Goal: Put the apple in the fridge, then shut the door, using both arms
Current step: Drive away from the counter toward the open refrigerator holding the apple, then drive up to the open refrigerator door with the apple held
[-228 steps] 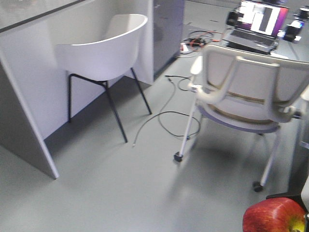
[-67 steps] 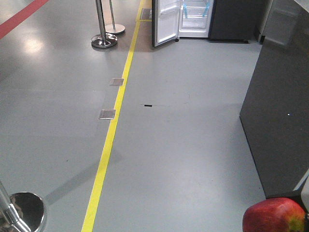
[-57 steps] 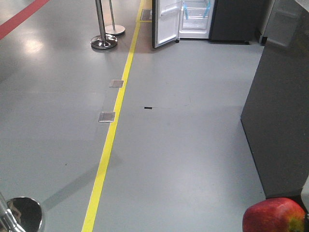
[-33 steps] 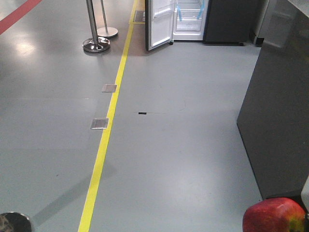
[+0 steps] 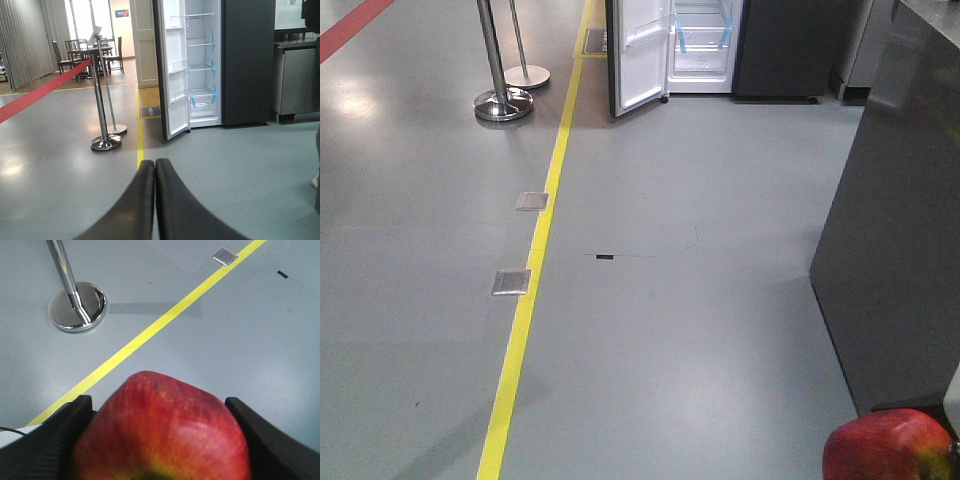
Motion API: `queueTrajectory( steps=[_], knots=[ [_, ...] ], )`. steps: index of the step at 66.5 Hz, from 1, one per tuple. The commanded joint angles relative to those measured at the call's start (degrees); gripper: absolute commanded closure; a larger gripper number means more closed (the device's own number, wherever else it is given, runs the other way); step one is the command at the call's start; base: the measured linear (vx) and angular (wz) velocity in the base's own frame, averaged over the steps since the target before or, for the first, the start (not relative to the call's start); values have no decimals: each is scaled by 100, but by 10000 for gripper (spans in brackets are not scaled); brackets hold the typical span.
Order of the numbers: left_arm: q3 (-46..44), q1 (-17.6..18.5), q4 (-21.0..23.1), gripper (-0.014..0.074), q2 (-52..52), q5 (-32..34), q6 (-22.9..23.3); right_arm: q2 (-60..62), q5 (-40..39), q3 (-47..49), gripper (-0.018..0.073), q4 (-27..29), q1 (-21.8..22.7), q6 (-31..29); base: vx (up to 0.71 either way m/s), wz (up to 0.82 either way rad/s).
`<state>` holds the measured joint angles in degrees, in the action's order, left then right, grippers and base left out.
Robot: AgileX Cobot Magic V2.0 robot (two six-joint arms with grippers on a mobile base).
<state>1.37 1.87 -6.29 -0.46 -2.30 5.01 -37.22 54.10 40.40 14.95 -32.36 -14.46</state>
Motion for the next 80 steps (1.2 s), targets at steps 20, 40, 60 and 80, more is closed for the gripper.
queueTrajectory(
  steps=[20, 40, 60, 80],
  knots=[
    [147, -19, 48, 603, -35, 441, 48, 6, -358, 156, 409, 75, 5, -41, 25, 6],
    [147, -19, 48, 603, -35, 441, 48, 6, -358, 156, 409, 75, 5, -41, 25, 6],
    [147, -19, 48, 603, -35, 441, 48, 6, -358, 156, 409, 75, 5, -41, 27, 0],
    [147, -19, 48, 603, -35, 441, 48, 6, -359, 156, 409, 75, 5, -41, 30, -5]
  ],
)
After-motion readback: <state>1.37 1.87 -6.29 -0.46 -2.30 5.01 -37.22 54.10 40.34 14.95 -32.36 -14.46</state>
